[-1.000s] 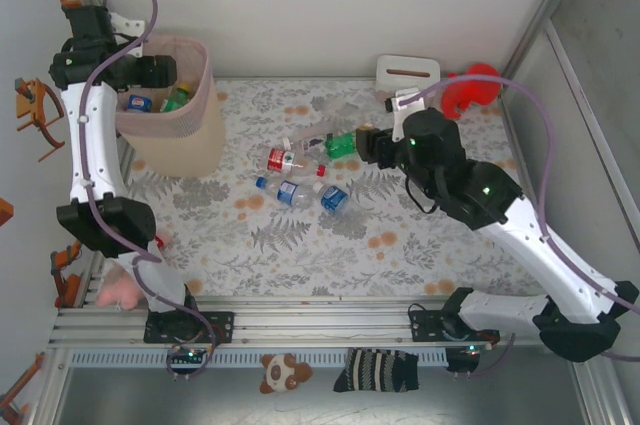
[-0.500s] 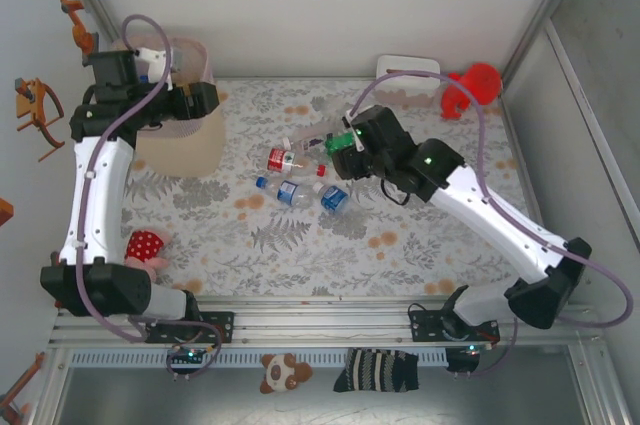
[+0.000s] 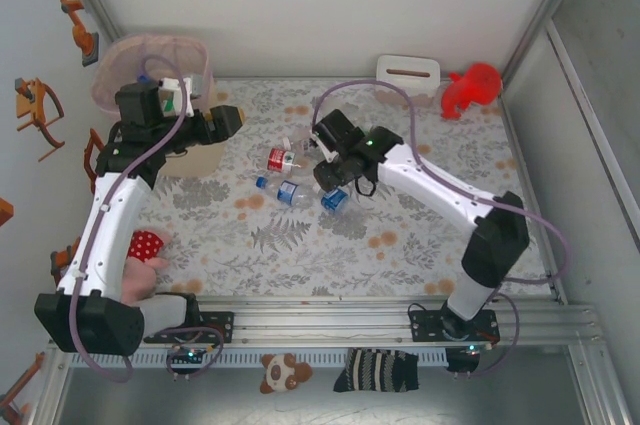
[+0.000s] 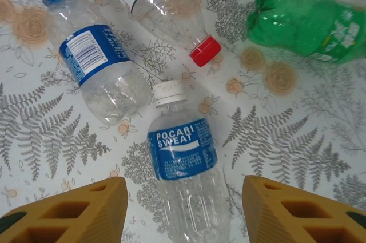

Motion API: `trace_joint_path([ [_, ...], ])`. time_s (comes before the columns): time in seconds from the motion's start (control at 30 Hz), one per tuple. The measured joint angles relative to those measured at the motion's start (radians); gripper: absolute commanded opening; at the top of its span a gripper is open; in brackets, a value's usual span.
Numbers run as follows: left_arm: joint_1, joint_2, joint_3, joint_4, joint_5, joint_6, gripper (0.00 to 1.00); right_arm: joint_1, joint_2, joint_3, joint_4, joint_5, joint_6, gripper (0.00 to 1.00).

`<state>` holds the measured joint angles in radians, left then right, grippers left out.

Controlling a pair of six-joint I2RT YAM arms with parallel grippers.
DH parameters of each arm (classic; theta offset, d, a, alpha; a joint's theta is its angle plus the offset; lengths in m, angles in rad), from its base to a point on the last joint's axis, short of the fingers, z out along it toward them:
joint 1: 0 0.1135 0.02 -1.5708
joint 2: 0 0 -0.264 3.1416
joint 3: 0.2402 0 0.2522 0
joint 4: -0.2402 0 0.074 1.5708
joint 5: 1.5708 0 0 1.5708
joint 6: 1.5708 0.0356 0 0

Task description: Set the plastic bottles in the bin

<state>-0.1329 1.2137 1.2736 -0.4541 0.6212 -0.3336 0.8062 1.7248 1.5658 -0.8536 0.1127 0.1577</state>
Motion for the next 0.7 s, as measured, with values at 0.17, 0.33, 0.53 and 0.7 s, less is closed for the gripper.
trace_joint_path([
  [0.17, -0.013, -0.01, -0.006, 0.016, 0.0, -0.013, 0.77, -0.026, 0.146, 0.068, -0.008, -0.056, -0.03, 0.47],
  [0.33, -0.023, -0.019, -0.024, 0.019, -0.004, -0.018, 0.78, -0.043, 0.259, 0.13, -0.022, -0.089, -0.055, 0.44],
  [0.53, -0.024, -0.02, -0.025, 0.018, -0.019, -0.016, 0.78, -0.058, 0.346, 0.158, -0.035, -0.118, -0.08, 0.44],
  [0.7, -0.024, -0.02, -0.025, 0.016, -0.02, -0.008, 0.78, -0.071, 0.388, 0.16, -0.048, -0.125, -0.086, 0.44],
])
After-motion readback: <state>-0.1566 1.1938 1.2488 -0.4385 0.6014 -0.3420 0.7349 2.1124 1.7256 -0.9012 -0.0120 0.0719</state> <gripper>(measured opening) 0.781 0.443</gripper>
